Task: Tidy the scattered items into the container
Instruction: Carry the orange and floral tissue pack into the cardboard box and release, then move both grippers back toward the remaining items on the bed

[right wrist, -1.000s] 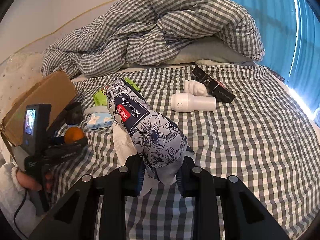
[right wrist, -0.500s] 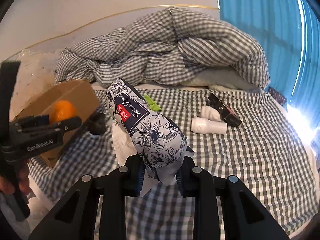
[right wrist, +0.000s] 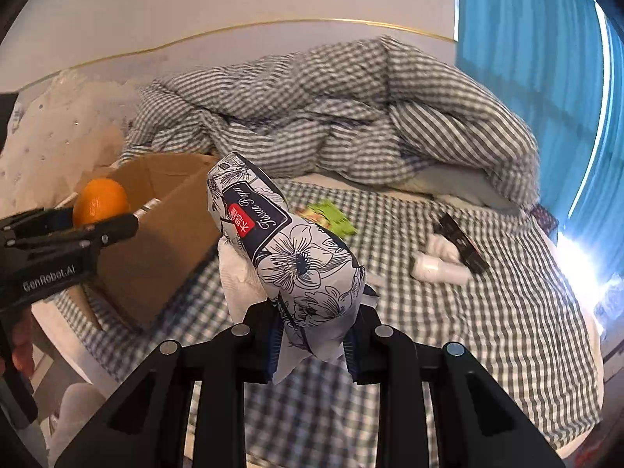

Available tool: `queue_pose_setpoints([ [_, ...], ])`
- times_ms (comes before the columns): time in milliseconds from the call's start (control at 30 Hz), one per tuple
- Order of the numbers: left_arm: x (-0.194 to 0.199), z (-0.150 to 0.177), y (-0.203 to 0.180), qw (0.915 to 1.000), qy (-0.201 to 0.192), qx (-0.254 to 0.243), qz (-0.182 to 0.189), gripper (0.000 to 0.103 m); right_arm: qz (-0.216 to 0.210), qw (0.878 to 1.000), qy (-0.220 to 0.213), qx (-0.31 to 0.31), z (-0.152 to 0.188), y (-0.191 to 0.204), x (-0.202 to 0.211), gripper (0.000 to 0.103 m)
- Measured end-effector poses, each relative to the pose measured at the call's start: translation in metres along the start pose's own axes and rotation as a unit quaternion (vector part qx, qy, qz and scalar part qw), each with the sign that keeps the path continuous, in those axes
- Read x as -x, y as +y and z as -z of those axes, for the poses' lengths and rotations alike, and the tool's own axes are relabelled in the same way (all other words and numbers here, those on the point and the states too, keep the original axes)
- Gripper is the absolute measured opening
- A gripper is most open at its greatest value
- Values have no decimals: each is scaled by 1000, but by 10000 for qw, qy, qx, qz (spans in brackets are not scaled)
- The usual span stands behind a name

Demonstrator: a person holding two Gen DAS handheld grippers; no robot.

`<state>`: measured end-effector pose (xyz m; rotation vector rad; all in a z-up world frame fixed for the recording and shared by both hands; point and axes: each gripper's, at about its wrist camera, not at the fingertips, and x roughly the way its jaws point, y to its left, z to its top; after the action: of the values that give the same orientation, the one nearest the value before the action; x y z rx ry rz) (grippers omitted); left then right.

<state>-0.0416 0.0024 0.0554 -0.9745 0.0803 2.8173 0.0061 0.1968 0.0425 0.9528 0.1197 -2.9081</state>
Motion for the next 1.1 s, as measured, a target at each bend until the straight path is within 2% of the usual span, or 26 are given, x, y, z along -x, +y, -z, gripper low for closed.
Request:
queue_pose_setpoints([
  [200,17,-21,48,9993,-121,91,-341,57,-268,9990,-263,258,-38,51,2,25],
  [300,16,-26,74,9985,-63,136,-533,58,-478,9979,-340,272,-57,77,-6,25],
  [433,0,-22,106,9969,146,209,-741,58,-790,9958,-271,383,-79,122,-34,25],
  [567,-26,-9,132,9946,425,362,-879,58,-856,9947,-181,535,-94,160,-68,25],
  [667,-44,4,144,9926,665,456,-911,58,-996,9941,65,437,-98,177,-101,26],
  [700,-48,7,147,9919,722,484,-922,58,-1043,9936,134,410,-97,181,-110,30],
  [733,-52,10,150,9912,775,499,-946,58,-1078,9932,197,381,-96,184,-117,38],
  [767,-56,13,152,9904,824,493,-994,60,-1059,9935,246,345,-95,184,-122,52],
  [800,-58,15,152,9898,845,462,-1048,64,-1023,9940,268,289,-94,182,-124,75],
  [833,-58,15,152,9894,846,425,-1099,68,-1040,9941,221,198,-93,178,-124,86],
  [867,-57,15,151,9890,831,390,-1163,79,-1121,9935,147,100,-93,173,-122,86],
  [900,-54,13,150,9890,768,366,-1209,82,-1203,9927,90,4,-93,167,-118,86],
  [1100,-32,-6,135,9926,356,391,-1097,90,-1074,9927,-308,-452,-102,118,-88,86],
])
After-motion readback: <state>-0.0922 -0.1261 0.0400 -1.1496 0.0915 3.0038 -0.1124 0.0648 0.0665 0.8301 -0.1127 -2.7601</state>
